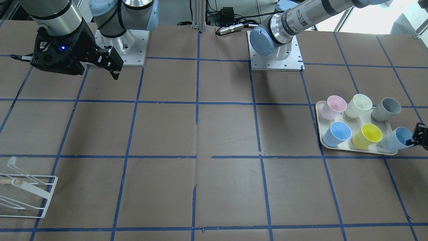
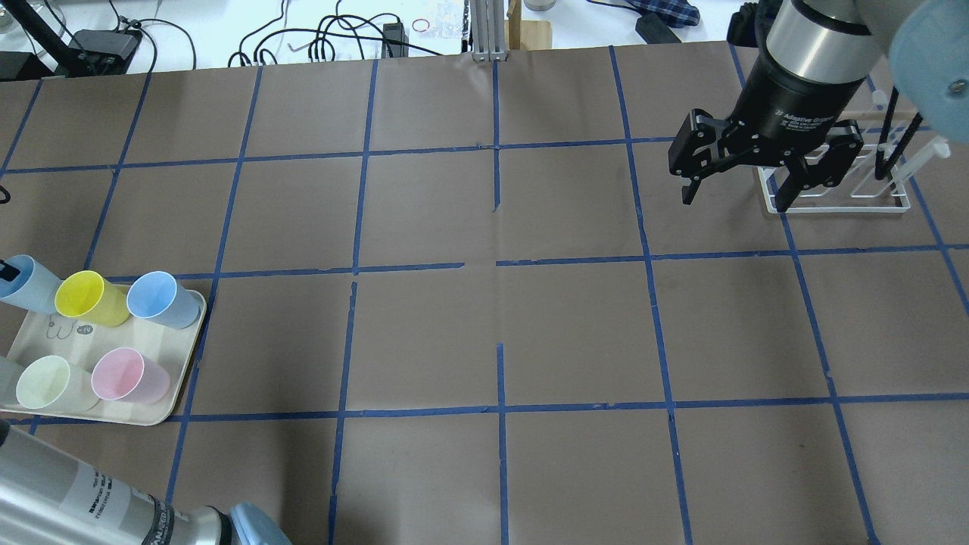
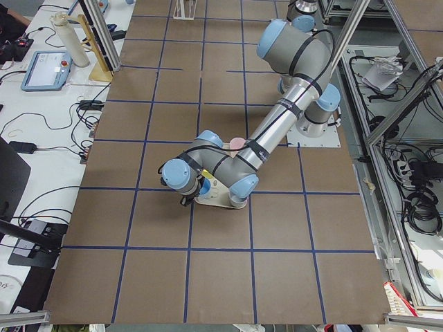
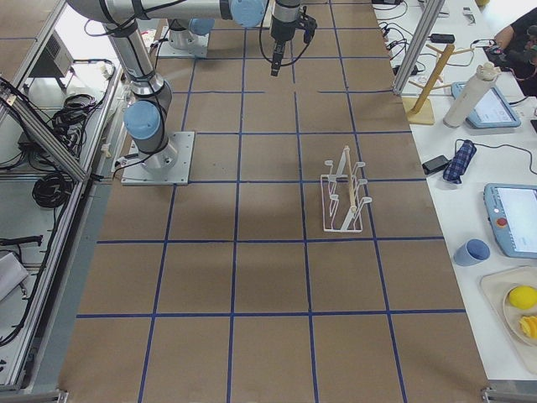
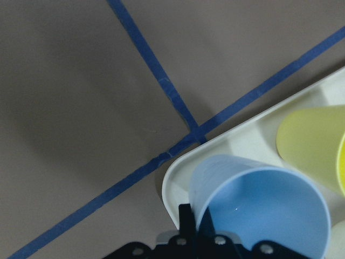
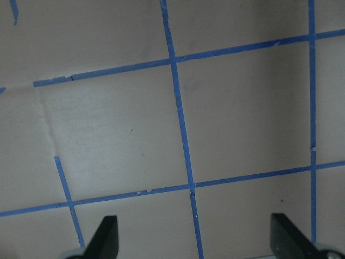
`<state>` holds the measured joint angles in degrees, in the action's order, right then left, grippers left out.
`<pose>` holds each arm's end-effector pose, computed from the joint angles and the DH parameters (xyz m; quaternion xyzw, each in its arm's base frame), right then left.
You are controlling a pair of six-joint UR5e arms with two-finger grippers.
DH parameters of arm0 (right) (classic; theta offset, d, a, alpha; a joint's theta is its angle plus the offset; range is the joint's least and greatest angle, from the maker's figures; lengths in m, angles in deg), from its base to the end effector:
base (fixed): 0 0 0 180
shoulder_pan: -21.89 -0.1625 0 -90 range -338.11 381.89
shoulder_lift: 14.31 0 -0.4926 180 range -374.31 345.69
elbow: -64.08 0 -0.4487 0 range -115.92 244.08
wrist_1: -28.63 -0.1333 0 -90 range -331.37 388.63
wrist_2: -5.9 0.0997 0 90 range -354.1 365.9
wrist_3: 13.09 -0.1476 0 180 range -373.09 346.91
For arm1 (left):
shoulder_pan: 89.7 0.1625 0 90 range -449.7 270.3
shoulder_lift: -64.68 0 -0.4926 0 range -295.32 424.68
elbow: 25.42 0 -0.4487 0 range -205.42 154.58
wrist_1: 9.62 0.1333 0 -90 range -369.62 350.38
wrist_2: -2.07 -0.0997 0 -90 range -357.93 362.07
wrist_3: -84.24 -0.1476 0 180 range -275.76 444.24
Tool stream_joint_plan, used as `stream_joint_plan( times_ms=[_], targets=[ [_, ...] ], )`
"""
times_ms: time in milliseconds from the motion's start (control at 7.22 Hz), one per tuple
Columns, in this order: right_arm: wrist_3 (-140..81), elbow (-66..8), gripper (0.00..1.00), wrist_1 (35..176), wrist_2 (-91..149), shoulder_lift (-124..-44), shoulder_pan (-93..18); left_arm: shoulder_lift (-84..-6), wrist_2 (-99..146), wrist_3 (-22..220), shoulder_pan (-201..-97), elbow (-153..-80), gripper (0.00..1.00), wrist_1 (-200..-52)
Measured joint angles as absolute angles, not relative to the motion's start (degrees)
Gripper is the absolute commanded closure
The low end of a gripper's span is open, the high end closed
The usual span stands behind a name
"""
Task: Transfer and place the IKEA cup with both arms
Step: 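Lower the cup onto the tray corner with the left gripper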
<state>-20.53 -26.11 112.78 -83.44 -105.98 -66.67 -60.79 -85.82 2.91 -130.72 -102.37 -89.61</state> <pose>0.1218 -0.5256 0.5117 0.0776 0.9962 0.0384 0.0038 0.4871 -0.6076 0.2271 -0.2750 -0.9552 -0.0288 0.1058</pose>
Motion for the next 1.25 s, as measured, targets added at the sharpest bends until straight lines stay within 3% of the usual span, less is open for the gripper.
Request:
stream_joint_plan(
  times_ms=[554, 692, 831, 969, 1246],
  targets=[
    [-21.3, -26.8, 0.0, 122.4, -85.3, -106.3, -68.8, -61.9, -86.2, 3.1, -130.7, -102.0, 1.0, -88.5],
    [-20.9, -26.9, 0.0, 123.2, -85.3, -106.2, -68.9, -62.0, -87.0, 3.1, -130.7, -101.9, 0.92, -88.3],
    [-18.8, -26.9, 0.0, 123.2, -84.8, -106.1, -68.9, -62.1, -87.4, 3.1, -130.7, -101.9, 0.24, -88.1],
    [-15.9, -26.9, 0.0, 122.9, -83.9, -106.2, -68.9, -62.2, -87.6, 3.2, -130.7, -101.9, 0.08, -87.9],
    [-13.9, -26.4, 0.0, 121.6, -82.9, -106.5, -68.9, -62.1, -87.8, 3.5, -130.7, -101.8, 0.08, -87.8]
  ],
)
